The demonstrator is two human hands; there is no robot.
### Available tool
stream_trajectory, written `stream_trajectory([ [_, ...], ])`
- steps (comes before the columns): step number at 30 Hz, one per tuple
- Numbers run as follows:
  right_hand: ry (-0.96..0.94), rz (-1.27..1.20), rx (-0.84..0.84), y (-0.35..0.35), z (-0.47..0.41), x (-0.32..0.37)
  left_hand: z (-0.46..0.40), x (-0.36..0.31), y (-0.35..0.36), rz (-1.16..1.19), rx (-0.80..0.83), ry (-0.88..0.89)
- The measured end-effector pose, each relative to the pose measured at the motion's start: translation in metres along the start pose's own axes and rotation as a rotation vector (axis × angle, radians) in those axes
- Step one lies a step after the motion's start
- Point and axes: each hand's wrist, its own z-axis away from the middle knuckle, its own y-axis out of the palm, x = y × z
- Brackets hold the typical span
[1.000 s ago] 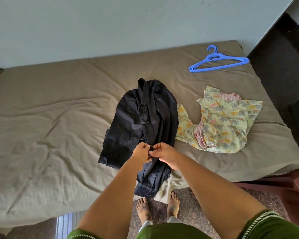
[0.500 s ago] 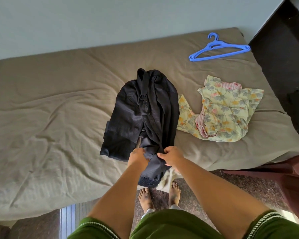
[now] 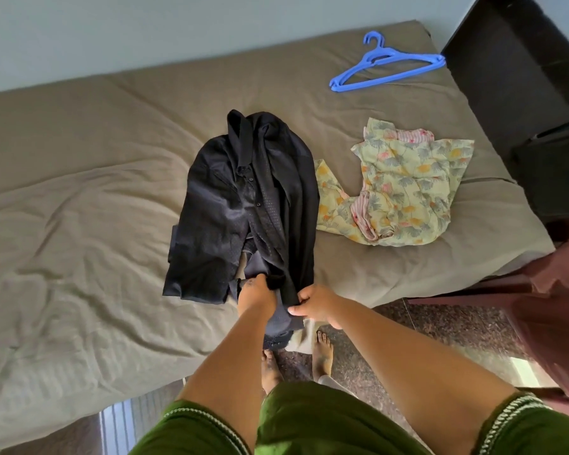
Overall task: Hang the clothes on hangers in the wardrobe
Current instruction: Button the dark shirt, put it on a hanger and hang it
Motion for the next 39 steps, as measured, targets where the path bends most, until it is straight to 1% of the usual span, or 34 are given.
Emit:
stream_trajectory([
  [2, 0.050, 0.007, 0.030, -0.001, 0.011, 0.003, 0.012, 0.004, -0.007, 0.061, 0.035, -0.042],
  [5, 0.096, -0.134, 0.040, -0.004, 0.029, 0.012, 0.036, 0.008, -0.023, 0.109, -0.027, -0.007],
  [7, 0.100, -0.219, 0.030, -0.009, 0.040, 0.019, 0.054, 0.007, -0.039, 0.171, -0.069, 0.016],
  [9, 0.099, -0.241, 0.030, -0.014, 0.049, 0.032, 0.069, 0.003, -0.058, 0.267, -0.126, 0.013],
  [12, 0.048, -0.300, -0.002, -0.015, 0.063, 0.060, 0.085, -0.003, -0.087, 0.374, -0.159, 0.024],
  [15, 0.013, -0.382, -0.015, -0.011, 0.078, 0.082, 0.095, -0.006, -0.109, 0.433, -0.118, 0.063],
  [17, -0.009, -0.371, -0.045, -0.009, 0.085, 0.088, 0.096, -0.006, -0.120, 0.582, -0.076, 0.035],
  [19, -0.037, -0.325, -0.102, -0.006, 0.089, 0.094, 0.101, -0.008, -0.130, 0.716, 0.014, 0.024],
  [20, -0.048, -0.304, -0.133, -0.004, 0.090, 0.096, 0.102, -0.008, -0.135, 0.712, 0.036, 0.048],
  [22, -0.060, -0.269, -0.170, -0.002, 0.093, 0.101, 0.106, -0.007, -0.141, 0.669, 0.018, 0.072],
  [24, -0.079, -0.250, -0.178, -0.001, 0.096, 0.105, 0.108, -0.005, -0.146, 0.678, -0.022, 0.047],
  [27, -0.107, -0.215, -0.202, 0.001, 0.095, 0.111, 0.104, -0.003, -0.149, 0.681, -0.019, 0.003],
  [31, -0.137, -0.088, -0.326, 0.004, 0.087, 0.115, 0.100, -0.001, -0.151, 0.505, -0.095, -0.002],
  [35, -0.210, 0.050, -0.373, 0.009, 0.086, 0.118, 0.096, -0.002, -0.151, 0.465, -0.072, 0.036],
  [37, -0.208, 0.047, -0.386, 0.012, 0.083, 0.118, 0.092, -0.002, -0.151, 0.426, -0.074, 0.061],
  [39, -0.192, -0.023, -0.384, 0.014, 0.081, 0.118, 0.088, 0.000, -0.152, 0.406, -0.075, 0.076],
])
